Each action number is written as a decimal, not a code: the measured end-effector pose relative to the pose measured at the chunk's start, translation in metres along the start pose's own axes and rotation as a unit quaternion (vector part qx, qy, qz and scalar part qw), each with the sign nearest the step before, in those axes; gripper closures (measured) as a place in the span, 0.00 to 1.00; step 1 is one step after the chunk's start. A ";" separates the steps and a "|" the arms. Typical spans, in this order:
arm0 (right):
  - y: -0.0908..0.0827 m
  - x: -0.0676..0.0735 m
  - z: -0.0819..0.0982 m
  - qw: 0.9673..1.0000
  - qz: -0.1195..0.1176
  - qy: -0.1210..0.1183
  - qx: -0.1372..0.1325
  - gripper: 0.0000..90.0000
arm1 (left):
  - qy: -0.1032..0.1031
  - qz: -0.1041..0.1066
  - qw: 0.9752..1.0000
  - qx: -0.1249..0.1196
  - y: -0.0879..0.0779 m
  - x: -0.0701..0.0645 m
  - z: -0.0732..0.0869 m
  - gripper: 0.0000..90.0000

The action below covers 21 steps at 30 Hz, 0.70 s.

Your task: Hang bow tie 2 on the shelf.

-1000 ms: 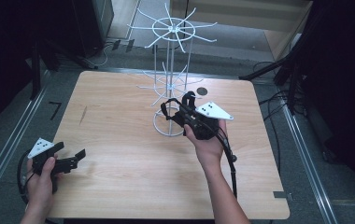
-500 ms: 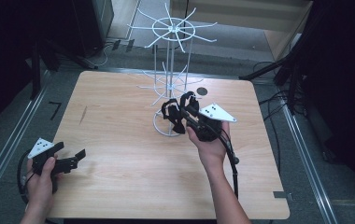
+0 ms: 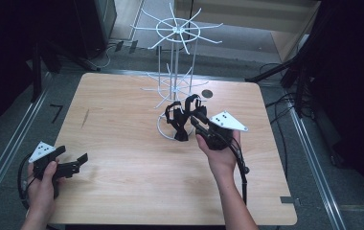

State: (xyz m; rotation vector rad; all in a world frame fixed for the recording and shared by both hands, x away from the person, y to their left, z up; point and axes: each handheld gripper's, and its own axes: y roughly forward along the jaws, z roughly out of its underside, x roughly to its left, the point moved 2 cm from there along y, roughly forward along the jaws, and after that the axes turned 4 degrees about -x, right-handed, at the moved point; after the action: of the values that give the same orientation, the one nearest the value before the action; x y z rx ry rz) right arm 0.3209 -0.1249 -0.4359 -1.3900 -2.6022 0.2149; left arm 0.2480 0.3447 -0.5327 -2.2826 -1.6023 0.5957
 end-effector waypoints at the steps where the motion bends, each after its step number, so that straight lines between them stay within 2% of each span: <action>1: -0.001 -0.001 0.001 1.000 0.000 0.001 -0.001 0.75 | 0.000 0.000 1.000 0.000 0.000 0.000 0.000 0.02; 7: -0.009 -0.006 0.006 1.000 0.003 0.008 -0.001 0.61 | 0.001 0.000 1.000 0.000 0.000 0.000 0.000 0.02; 16: -0.018 -0.015 0.013 1.000 0.012 0.017 0.003 0.48 | 0.001 -0.001 1.000 0.000 0.000 0.000 0.000 0.02; 17: -0.021 -0.017 0.014 1.000 0.017 0.016 0.005 0.42 | 0.002 -0.001 1.000 0.001 0.000 0.000 0.000 0.02; 21: -0.025 -0.020 0.018 1.000 0.007 0.021 0.010 0.35 | 0.002 -0.001 1.000 0.001 0.000 0.000 0.000 0.02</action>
State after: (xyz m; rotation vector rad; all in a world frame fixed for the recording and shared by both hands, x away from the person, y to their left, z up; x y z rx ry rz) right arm 0.3079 -0.1563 -0.4500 -1.3922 -2.5500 0.2097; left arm 0.2480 0.3445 -0.5327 -2.2790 -1.6024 0.5917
